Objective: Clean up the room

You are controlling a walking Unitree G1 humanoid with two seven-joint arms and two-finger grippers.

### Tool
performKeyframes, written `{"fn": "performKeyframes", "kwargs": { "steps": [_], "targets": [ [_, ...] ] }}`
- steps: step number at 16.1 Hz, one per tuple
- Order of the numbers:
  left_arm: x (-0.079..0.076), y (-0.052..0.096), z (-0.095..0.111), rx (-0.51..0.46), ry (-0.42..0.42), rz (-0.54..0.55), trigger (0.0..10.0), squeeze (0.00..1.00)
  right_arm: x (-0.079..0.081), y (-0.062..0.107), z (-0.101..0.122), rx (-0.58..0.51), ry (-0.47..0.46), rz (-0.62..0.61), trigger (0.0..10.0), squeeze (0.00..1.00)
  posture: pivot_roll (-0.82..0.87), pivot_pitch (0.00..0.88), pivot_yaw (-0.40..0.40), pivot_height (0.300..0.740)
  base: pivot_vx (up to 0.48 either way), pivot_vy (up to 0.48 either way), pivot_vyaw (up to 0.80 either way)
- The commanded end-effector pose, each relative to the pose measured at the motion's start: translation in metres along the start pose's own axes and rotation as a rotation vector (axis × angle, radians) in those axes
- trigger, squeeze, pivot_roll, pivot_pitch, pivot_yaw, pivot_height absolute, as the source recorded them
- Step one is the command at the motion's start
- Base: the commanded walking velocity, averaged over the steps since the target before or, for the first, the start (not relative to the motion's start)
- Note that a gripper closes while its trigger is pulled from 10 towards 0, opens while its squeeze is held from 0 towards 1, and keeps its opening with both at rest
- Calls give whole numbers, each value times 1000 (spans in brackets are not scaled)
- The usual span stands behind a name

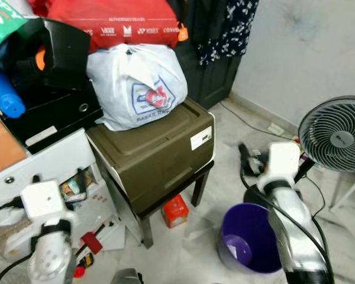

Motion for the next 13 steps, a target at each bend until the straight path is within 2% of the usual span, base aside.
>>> {"fn": "performKeyframes", "kwargs": {
  "steps": [1,4,8,11,13],
  "targets": [
    [-13,-6,10,-35,-5,-66,10000,0,-4,3,9,-30,10,-19,10000,0,4,0,-20,740,0,0,0],
    [-31,-19,21,-75,14,-155,10000,0,8,6,17,-57,54,30,10000,0,-42,0,2,740,0,0,175],
    [-46,-14,25,-67,45,-248,10000,0,28,-6,23,-65,35,88,10000,0,-23,0,-6,740,0,0,800],
    [-47,-12,21,-56,38,-251,10000,0,38,-11,25,-60,29,111,10000,0,-15,0,-16,740,0,0,800],
    [-47,-10,24,-64,25,-248,10000,0,38,-8,22,-42,18,106,10000,0,-12,0,-16,740,0,0,800]
  ]
}}
Point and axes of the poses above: a point about 5 cm out from each wrist's last joint towards the gripper, its own y axis pointing back from the gripper into the wrist, its own z axis along the axis of the wrist's last joint, x = y × z, the point moved 2 cm from there along -y, pointing out of the wrist towards the gripper, and after that the axes turned 2 degrees about -y, right-handed, at the moved point
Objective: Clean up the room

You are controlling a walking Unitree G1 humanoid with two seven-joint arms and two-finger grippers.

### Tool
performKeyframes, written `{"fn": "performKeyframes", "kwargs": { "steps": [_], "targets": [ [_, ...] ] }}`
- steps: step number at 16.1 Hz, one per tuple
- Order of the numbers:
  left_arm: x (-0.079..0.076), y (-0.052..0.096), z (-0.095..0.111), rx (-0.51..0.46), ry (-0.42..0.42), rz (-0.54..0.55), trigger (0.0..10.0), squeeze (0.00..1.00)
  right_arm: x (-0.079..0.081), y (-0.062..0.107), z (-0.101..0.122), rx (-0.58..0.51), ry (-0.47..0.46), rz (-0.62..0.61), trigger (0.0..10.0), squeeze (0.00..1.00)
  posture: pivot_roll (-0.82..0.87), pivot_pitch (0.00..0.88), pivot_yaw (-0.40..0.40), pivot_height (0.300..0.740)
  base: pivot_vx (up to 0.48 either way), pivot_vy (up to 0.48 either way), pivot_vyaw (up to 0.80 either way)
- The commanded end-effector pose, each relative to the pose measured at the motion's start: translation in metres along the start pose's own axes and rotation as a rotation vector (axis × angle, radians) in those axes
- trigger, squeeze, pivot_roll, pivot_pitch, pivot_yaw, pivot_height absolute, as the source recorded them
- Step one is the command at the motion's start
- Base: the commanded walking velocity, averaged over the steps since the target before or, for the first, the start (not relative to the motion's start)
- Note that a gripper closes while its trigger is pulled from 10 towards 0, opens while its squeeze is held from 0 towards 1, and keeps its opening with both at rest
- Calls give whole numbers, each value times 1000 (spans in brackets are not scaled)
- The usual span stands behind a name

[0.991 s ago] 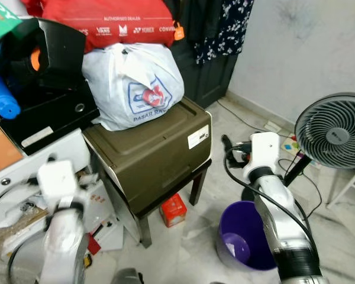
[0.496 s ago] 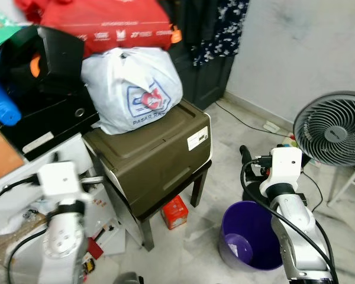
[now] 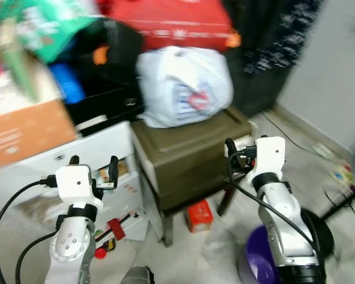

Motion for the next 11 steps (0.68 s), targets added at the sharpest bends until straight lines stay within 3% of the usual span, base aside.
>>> {"fn": "performKeyframes", "kwargs": {
  "steps": [1,9,11],
  "targets": [
    [-1,0,5,-9,-12,3,10000,0,-2,1,-2,16,-5,-7,10000,0,-12,0,-16,740,0,0,800],
    [-5,-5,7,-4,-19,-6,10000,0,-3,1,-3,44,-20,-11,10000,0,-10,0,-36,740,0,0,800],
    [-1,-2,7,-8,-26,14,10000,0,-16,17,-8,75,-22,-31,10000,0,-7,0,-39,740,0,0,247]
  ]
}}
Point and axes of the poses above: a point about 5 cm out from each wrist's last joint towards the gripper, its own y axis pointing back from the gripper into the wrist, its own z axis along the axis of the wrist's last joint, x = y × z, the point moved 2 cm from there along -y, pointing out of the wrist towards the gripper, and after that the axes turned 2 degrees about -y, right-handed, at the moved point
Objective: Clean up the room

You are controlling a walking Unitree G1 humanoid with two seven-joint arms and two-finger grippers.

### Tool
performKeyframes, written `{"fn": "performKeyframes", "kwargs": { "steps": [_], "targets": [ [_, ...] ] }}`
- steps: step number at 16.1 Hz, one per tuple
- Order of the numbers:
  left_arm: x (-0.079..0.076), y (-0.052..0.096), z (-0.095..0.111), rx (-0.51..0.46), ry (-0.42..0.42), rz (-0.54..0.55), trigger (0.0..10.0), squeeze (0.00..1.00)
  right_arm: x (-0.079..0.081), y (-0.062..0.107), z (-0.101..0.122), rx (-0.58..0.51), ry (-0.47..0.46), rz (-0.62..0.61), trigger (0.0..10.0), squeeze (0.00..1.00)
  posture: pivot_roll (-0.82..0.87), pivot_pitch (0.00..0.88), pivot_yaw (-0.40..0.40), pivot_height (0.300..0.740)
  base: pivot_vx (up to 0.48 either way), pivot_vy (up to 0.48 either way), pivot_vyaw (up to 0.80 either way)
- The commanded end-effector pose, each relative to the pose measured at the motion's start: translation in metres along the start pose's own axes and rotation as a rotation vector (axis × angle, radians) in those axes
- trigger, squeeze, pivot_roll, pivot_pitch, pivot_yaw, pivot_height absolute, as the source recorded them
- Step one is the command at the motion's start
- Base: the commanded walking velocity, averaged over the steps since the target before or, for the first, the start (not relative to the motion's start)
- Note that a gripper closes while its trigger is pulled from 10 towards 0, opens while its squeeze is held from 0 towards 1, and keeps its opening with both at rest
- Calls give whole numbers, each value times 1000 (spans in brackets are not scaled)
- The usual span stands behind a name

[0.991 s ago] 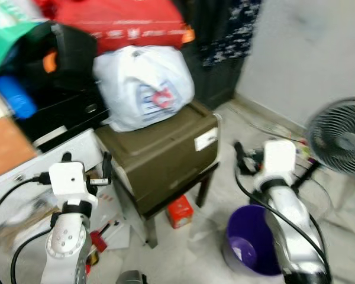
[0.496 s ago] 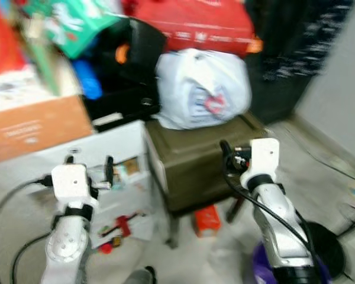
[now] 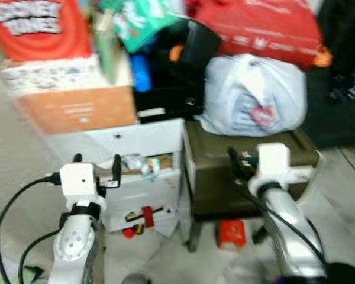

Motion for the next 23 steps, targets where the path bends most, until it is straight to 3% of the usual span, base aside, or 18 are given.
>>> {"fn": "performKeyframes", "kwargs": {
  "steps": [1,3,8,23],
  "targets": [
    [4,2,-1,8,-12,17,10000,0,-10,9,-1,17,-11,-24,10000,0,-12,0,-38,740,0,0,0],
    [4,-1,-1,9,-18,15,10000,0,-14,19,-4,29,-18,-31,10000,0,-22,0,-31,740,0,0,0],
    [1,-7,1,5,-20,-10,10000,0,-12,19,-2,33,-3,-18,10000,0,-31,4,-20,740,0,0,96],
    [-3,-10,2,9,-10,-40,10000,0,-6,15,-3,54,34,30,10000,0,-36,20,-24,740,0,0,800]
  ]
}}
Point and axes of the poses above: a point about 5 cm out from each wrist's last joint towards the gripper, its own y axis pointing back from the gripper into the wrist, its own z axis along the axis of the wrist's last joint, x = y × z, the point moved 2 cm from there along -y, pointing out of the wrist towards the gripper, and after that the axes turned 2 degrees about -y, right-handed, at the moved point
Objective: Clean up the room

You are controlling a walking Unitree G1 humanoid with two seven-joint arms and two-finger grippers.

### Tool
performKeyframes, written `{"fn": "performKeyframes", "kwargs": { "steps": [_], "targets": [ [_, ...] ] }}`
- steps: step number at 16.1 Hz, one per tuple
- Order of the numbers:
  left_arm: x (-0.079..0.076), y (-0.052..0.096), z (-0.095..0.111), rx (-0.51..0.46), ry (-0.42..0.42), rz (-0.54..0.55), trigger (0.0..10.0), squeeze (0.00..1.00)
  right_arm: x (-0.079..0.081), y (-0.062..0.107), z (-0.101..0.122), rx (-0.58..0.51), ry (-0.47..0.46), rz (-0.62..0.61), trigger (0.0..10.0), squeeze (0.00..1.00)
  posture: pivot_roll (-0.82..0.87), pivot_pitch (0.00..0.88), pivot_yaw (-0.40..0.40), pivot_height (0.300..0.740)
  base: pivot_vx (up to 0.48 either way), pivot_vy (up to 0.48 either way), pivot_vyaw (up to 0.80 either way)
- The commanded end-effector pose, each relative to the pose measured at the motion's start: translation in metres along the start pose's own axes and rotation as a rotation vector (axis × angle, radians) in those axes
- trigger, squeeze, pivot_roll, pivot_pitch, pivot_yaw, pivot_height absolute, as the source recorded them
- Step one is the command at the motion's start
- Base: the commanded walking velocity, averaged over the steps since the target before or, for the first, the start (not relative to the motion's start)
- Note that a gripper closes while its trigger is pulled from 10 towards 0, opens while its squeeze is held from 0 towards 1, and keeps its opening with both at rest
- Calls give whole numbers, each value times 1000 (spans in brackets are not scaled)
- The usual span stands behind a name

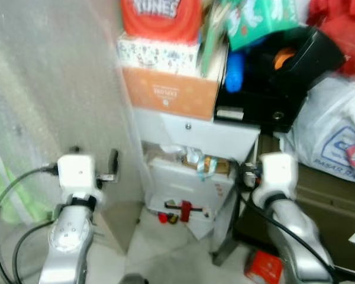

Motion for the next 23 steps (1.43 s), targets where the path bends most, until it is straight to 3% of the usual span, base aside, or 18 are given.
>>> {"fn": "performKeyframes", "kwargs": {
  "steps": [1,7,12,16,20,23],
  "targets": [
    [-1,0,1,1,11,2,10000,0,-9,2,0,5,13,-31,10000,0,-36,20,-24,740,0,0,800],
    [-2,1,5,-14,10,-1,10000,0,-10,0,2,1,22,-32,10000,0,-36,23,-27,740,0,0,800],
    [1,20,5,-1,-22,-8,10000,0,-9,-2,2,-2,29,-22,10000,0,-24,17,-32,740,0,0,800],
    [-3,16,6,-6,-17,-14,10000,0,-9,-3,2,-5,39,-17,10000,0,-22,3,-41,740,0,0,800],
    [2,29,0,28,-33,-14,10000,0,-21,12,-2,9,40,-58,10000,0,-18,1,-38,740,0,0,744],
    [0,28,-1,33,-26,-28,10000,0,-28,18,-5,21,44,-69,10000,0,-22,0,-37,740,0,0,179]
  ]
}}
Point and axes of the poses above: a point about 5 cm out from each wrist's last joint towards the gripper, its own y axis pointing back from the gripper into the wrist, its own z axis along the axis of the wrist's last joint, x = y × z, the point moved 2 cm from there along -y, pointing out of the wrist towards the gripper, and after that the axes turned 2 degrees about -y, right-handed, at the moved point
